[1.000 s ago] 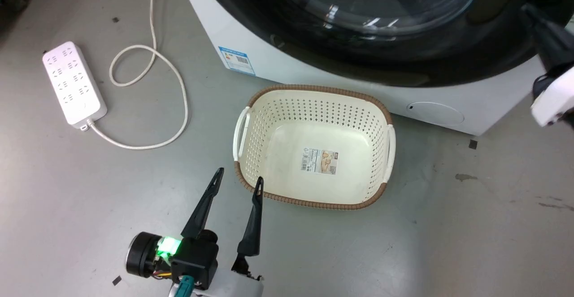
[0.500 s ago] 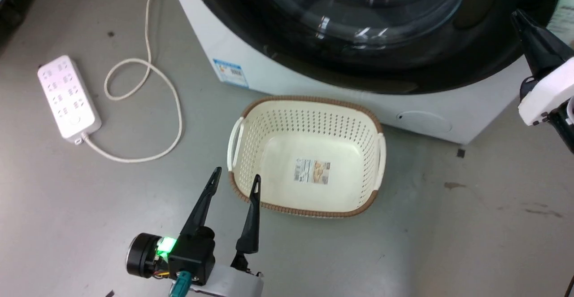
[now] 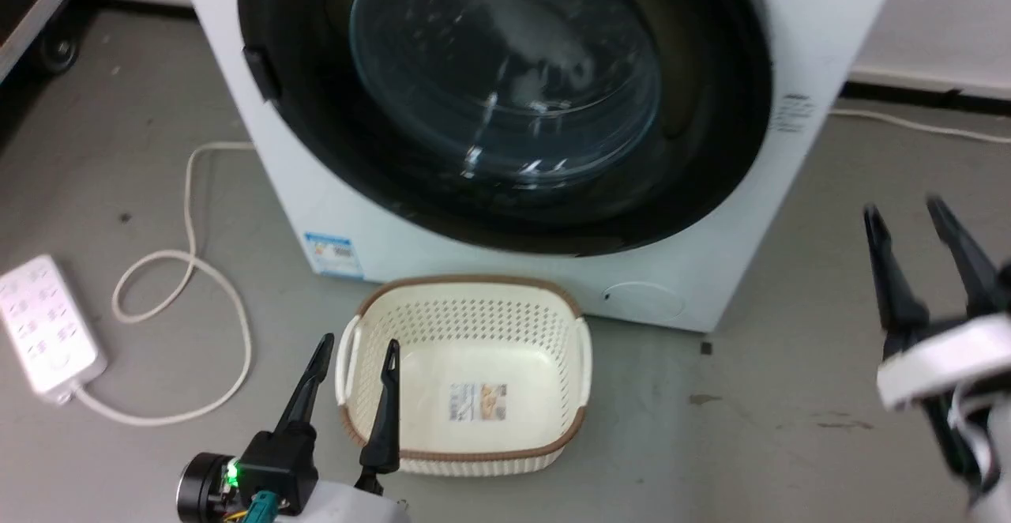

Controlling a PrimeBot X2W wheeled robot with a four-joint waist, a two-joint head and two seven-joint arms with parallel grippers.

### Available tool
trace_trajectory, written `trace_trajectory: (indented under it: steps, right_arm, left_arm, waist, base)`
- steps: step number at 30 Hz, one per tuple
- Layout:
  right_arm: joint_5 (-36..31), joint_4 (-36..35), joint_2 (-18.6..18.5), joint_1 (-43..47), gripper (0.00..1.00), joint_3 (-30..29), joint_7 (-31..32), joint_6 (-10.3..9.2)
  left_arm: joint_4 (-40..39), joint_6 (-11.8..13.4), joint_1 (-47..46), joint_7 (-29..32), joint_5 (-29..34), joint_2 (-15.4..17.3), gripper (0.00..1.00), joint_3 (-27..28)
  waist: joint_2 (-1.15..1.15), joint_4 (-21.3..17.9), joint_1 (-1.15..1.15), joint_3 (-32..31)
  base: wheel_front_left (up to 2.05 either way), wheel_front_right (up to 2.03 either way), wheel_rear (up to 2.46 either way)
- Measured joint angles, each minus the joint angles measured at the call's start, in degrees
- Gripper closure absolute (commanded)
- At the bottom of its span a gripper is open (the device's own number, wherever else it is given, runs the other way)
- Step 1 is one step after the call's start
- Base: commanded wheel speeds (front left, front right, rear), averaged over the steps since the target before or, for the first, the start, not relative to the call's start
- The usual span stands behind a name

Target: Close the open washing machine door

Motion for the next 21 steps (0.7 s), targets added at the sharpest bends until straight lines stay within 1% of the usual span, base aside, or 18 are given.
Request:
trace_trajectory:
  steps: [2, 3, 6, 9, 11, 15, 21]
  right_arm:
    - [-4.3, -4.7, 2.1, 5.2, 0.0, -3.0, 0.0, -0.01]
    - [-9.1, -10.1, 6.8, 12.2, 0.0, -7.3, 0.0, -0.01]
    - [-13.5, -13.6, 11.7, 17.9, 0.0, -10.1, 0.0, -0.01]
    - [-17.3, -16.2, 15.3, 22.1, 0.0, -11.5, 0.0, -0.01]
    - [-18.7, -17.1, 16.9, 24.2, 0.0, -11.8, 0.0, -0.01]
    - [-21.2, -18.1, 18.7, 27.8, 0.0, -12.9, 0.0, 0.0]
    - [-22.2, -18.0, 19.1, 28.4, 0.0, -12.5, 0.0, 0.0]
  left_arm:
    - [0.2, -0.4, 0.4, 0.0, 0.0, 0.0, 0.0, 0.5]
    - [0.9, -1.1, 0.9, 0.0, -0.2, 0.0, 0.0, 1.3]
    - [2.0, -2.0, 1.3, 0.0, -0.7, 0.0, 0.0, 2.1]
    - [3.8, -2.5, 1.9, 0.0, -0.9, 0.0, 0.0, 2.6]
    - [4.9, -2.9, 2.0, 0.0, -0.8, 0.1, 0.0, 2.7]
    - [5.9, -2.9, 2.0, 0.0, -0.9, 0.0, 0.0, 3.4]
    - [6.3, -2.9, 2.1, 0.0, -0.7, 0.0, 0.0, 3.4]
  waist:
    - [0.0, -1.1, 0.0, -1.2]
    - [0.0, -2.3, 0.0, -2.7]
    - [0.0, -3.2, 0.0, -3.8]
    - [0.0, -3.7, 0.0, -4.6]
    - [0.0, -4.0, 0.01, -5.0]
    - [0.0, -4.3, 0.01, -5.3]
    - [0.0, -4.2, 0.02, -5.5]
  base:
    - [0.0, 0.0, 0.0]
    - [0.0, 0.0, 0.0]
    - [0.0, 0.0, 0.0]
    - [0.0, 0.0, 0.0]
    - [0.0, 0.0, 0.0]
    - [0.0, 0.0, 0.0]
    - [0.0, 0.0, 0.0]
